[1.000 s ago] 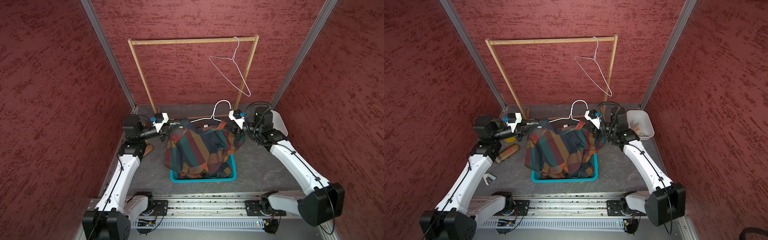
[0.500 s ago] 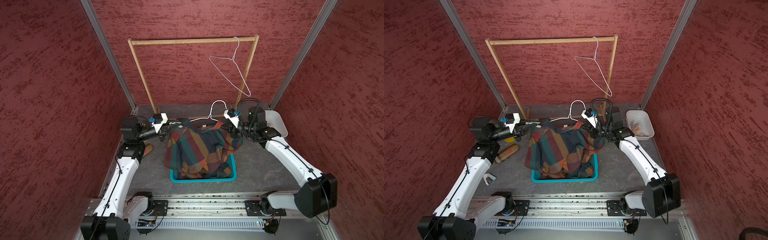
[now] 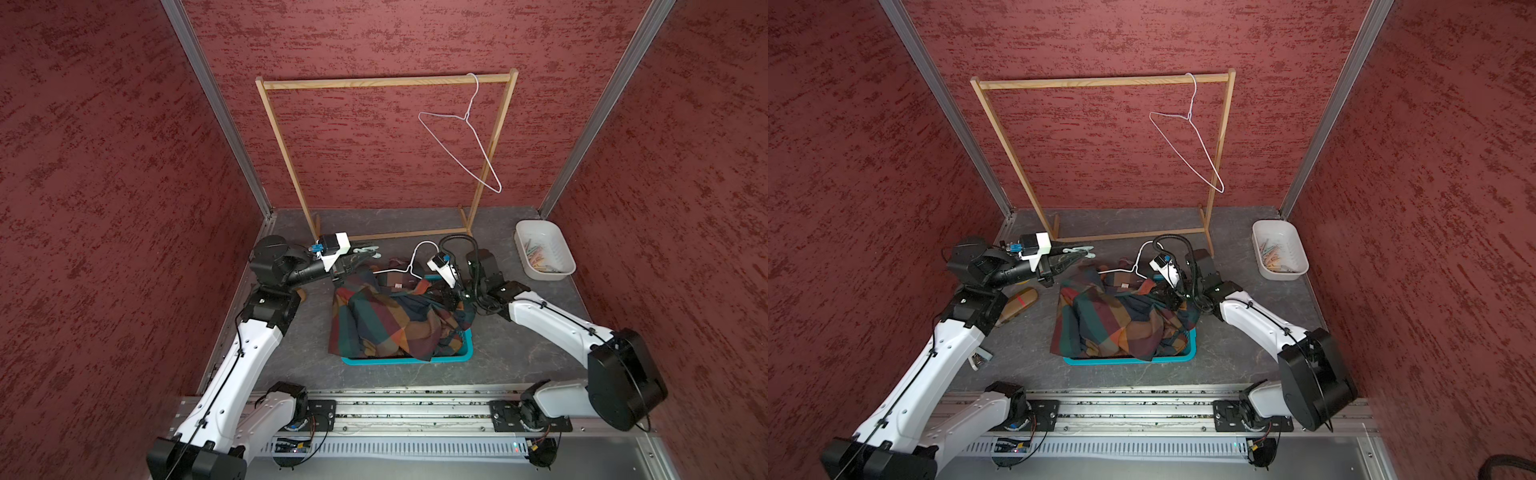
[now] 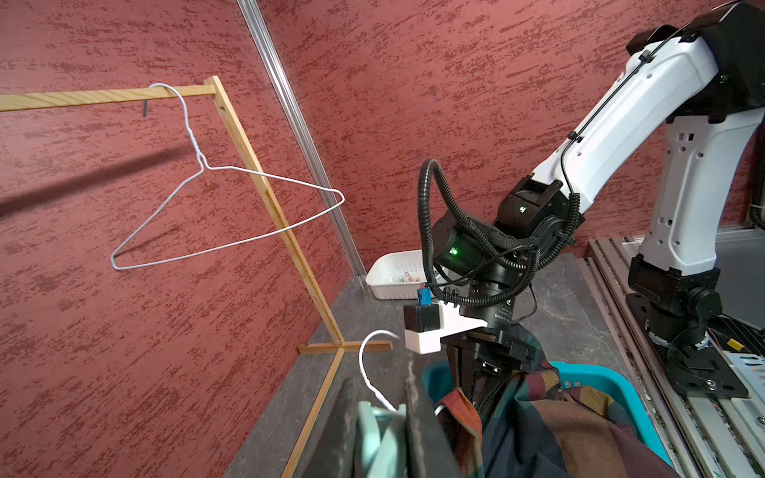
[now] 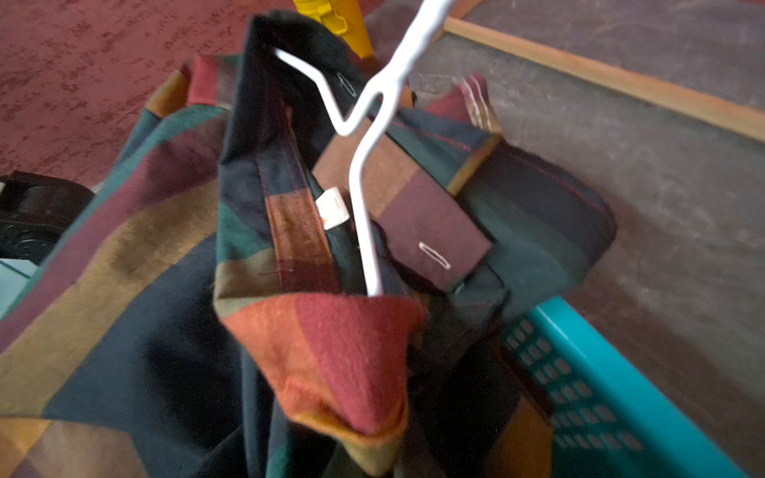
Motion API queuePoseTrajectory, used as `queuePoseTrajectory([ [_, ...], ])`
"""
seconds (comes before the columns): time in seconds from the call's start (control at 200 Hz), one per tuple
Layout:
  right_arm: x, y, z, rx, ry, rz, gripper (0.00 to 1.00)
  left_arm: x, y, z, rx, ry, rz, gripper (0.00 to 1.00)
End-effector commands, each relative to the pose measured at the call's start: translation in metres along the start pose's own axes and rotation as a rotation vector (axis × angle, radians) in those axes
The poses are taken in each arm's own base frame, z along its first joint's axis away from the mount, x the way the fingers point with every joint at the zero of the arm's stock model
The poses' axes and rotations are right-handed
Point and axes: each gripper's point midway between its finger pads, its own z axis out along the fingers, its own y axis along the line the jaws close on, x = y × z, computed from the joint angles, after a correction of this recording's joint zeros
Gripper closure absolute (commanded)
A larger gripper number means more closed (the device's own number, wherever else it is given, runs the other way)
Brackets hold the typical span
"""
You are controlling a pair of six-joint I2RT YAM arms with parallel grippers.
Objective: Remove the clothespins securing long-sleeve shirts to the hanger
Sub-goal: Place the hanger in the bin.
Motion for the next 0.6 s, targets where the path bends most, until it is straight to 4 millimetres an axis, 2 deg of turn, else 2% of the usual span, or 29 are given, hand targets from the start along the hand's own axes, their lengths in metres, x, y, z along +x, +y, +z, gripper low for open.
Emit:
queuePoseTrajectory([
  [0.0,0.008,-0.017,-0.005,0.136,-0.002,0.093,0.99,-0.001,0.010,0.011,-0.063,0.015,0.027,1.00],
  [0.095,-0.002,-0.024,-0.020,0.225,-0.039,0.092,0.86,0.003,0.014,0.021,-0.083,0.031,0.013,1.00],
  [0.13,-0.008,-0.024,-0.028,0.251,-0.064,0.083,0.66,0.004,0.015,0.025,-0.089,0.039,0.011,1.00],
  [0.185,-0.019,-0.024,-0.040,0.291,-0.095,0.065,0.55,0.006,0.017,0.029,-0.101,0.047,0.010,1.00],
  [0.306,-0.043,-0.026,-0.071,0.402,-0.156,0.020,0.50,0.011,0.022,0.038,-0.125,0.064,-0.015,1.00],
  [0.441,-0.068,-0.020,-0.106,0.486,-0.249,-0.037,0.48,0.015,0.032,0.045,-0.175,0.083,-0.059,1.00],
  [0.526,-0.084,-0.010,-0.115,0.507,-0.297,-0.097,0.47,0.015,0.037,0.049,-0.196,0.076,-0.088,1.00],
  [0.596,-0.104,0.008,-0.117,0.498,-0.366,-0.164,0.47,0.012,0.038,0.053,-0.203,0.074,-0.093,1.00],
])
